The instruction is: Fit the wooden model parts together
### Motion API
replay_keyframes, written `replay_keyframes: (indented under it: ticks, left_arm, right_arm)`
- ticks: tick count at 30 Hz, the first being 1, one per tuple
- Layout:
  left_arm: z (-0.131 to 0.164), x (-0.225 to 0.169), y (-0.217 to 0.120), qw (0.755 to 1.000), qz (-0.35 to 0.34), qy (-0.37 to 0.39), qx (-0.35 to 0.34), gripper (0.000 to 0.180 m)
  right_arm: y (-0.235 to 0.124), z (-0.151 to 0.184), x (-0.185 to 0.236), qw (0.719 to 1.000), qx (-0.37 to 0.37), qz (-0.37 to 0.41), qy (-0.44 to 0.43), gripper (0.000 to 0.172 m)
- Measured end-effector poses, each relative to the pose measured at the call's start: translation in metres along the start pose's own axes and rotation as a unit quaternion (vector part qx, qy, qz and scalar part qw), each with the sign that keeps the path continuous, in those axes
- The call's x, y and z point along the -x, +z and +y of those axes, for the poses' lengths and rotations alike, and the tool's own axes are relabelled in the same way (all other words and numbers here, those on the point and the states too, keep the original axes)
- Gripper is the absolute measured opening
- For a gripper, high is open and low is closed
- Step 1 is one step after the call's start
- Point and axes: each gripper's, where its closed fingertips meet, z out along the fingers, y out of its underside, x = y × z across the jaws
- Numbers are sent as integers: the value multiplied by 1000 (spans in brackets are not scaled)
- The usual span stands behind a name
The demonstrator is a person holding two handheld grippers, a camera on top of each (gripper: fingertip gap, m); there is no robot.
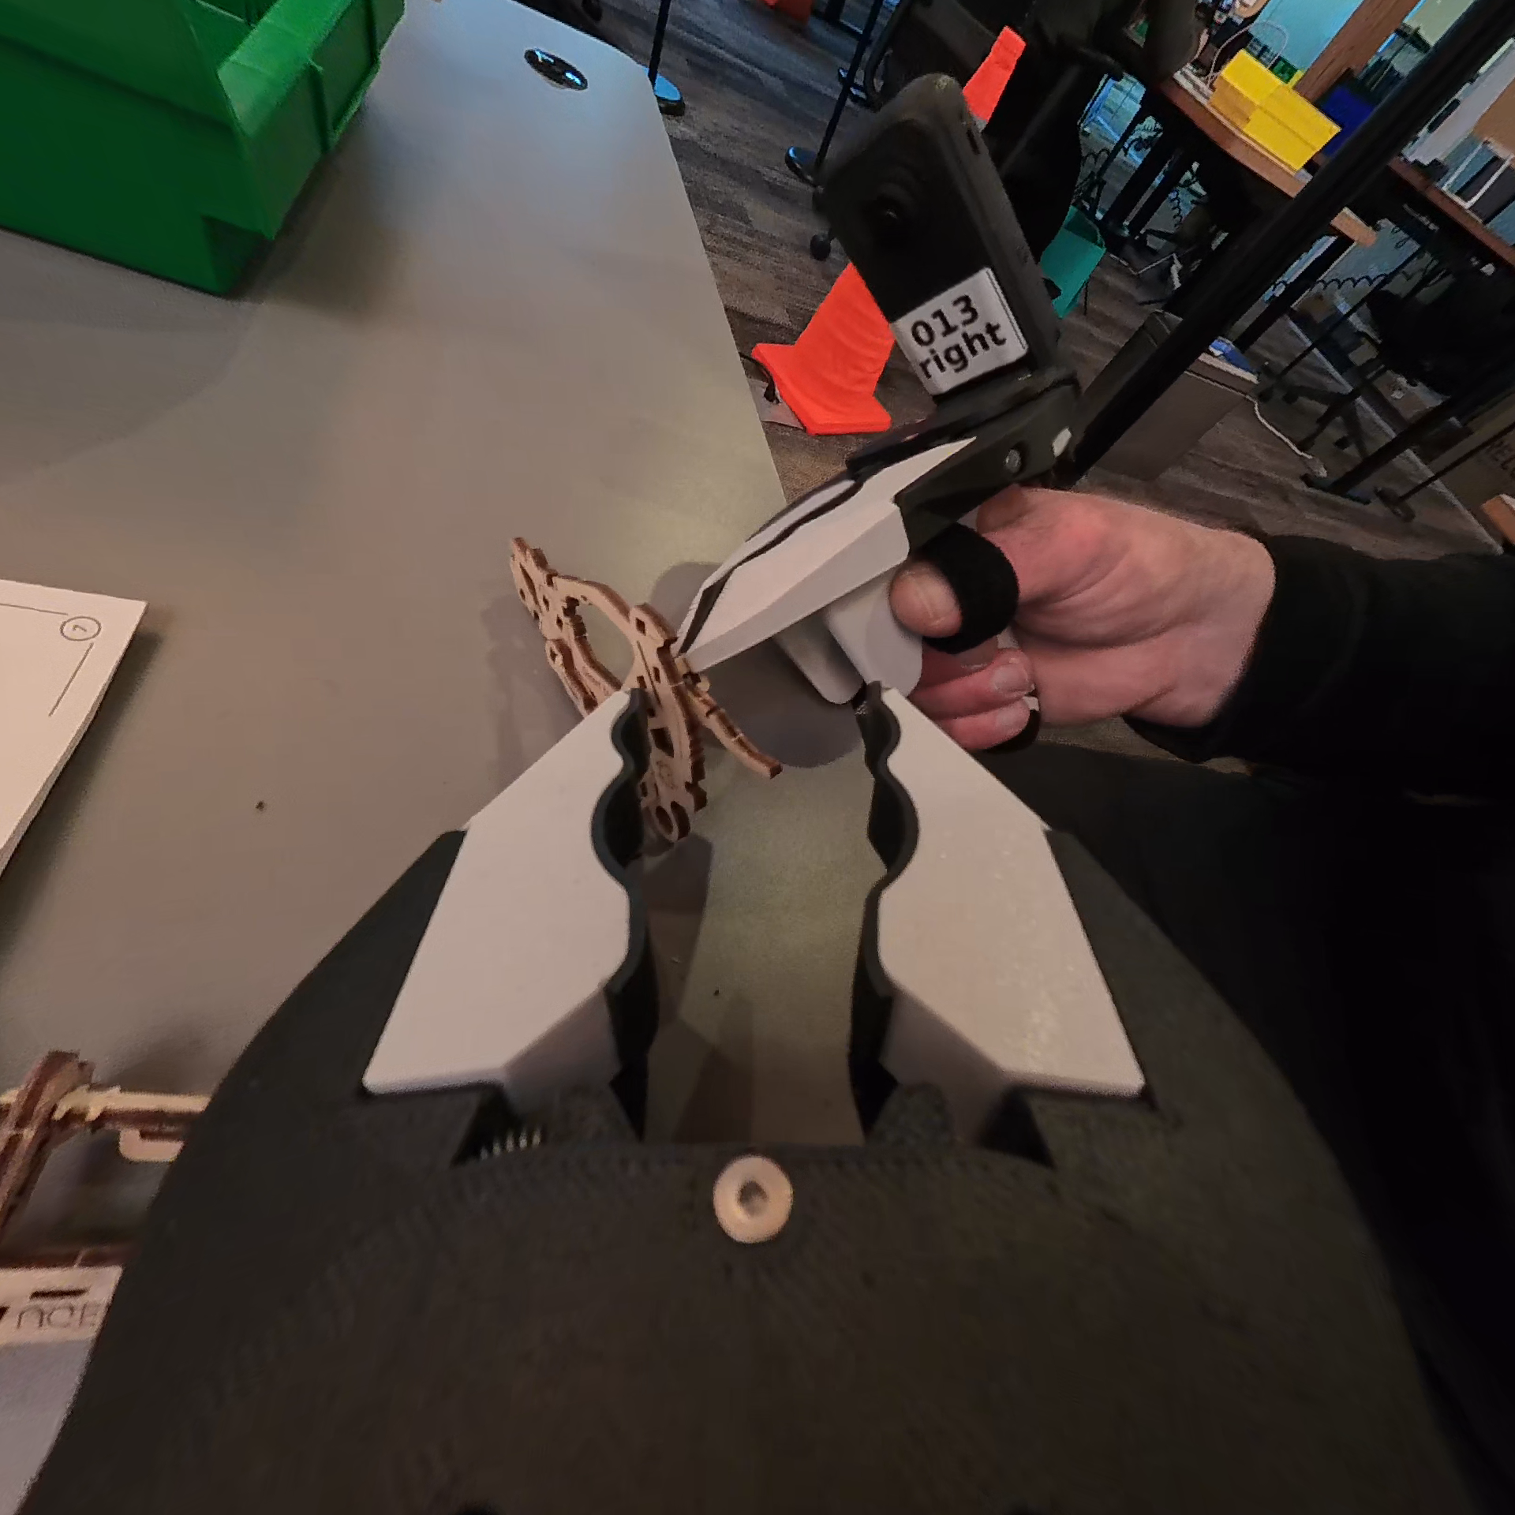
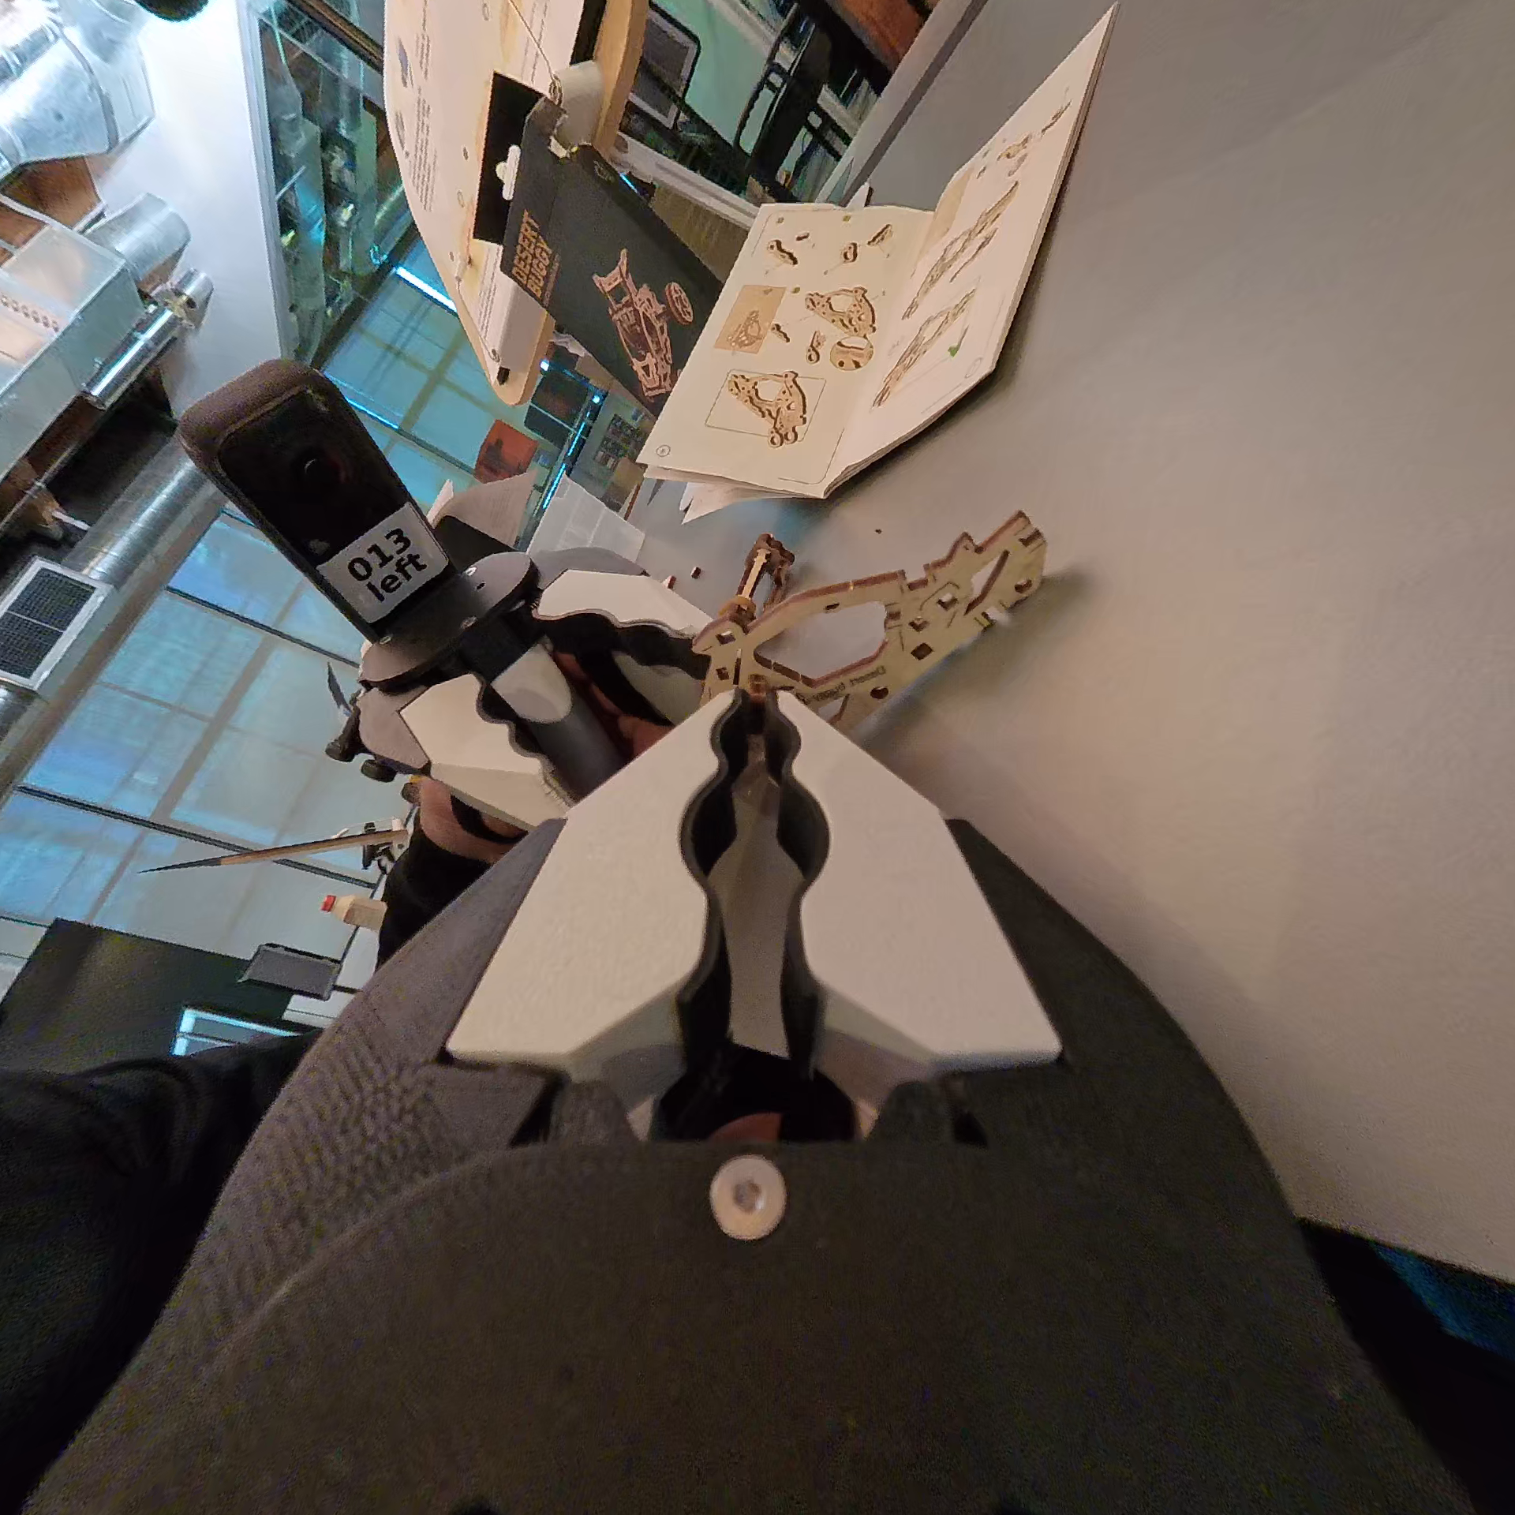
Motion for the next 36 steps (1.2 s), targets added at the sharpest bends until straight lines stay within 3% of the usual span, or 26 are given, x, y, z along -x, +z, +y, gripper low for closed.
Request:
replay_keyframes:
  ticks: [23, 36]
  left_arm:
    - [1, 7, 0, 999, -47, 13, 4, 47]
    - [2, 8, 1, 999, -51, 17, 8, 38]
  right_arm:
    - [5, 0, 1, 997, -59, 38, -20, 1]
    - [3, 6, 5, 999, -27, 30, -36, 7]
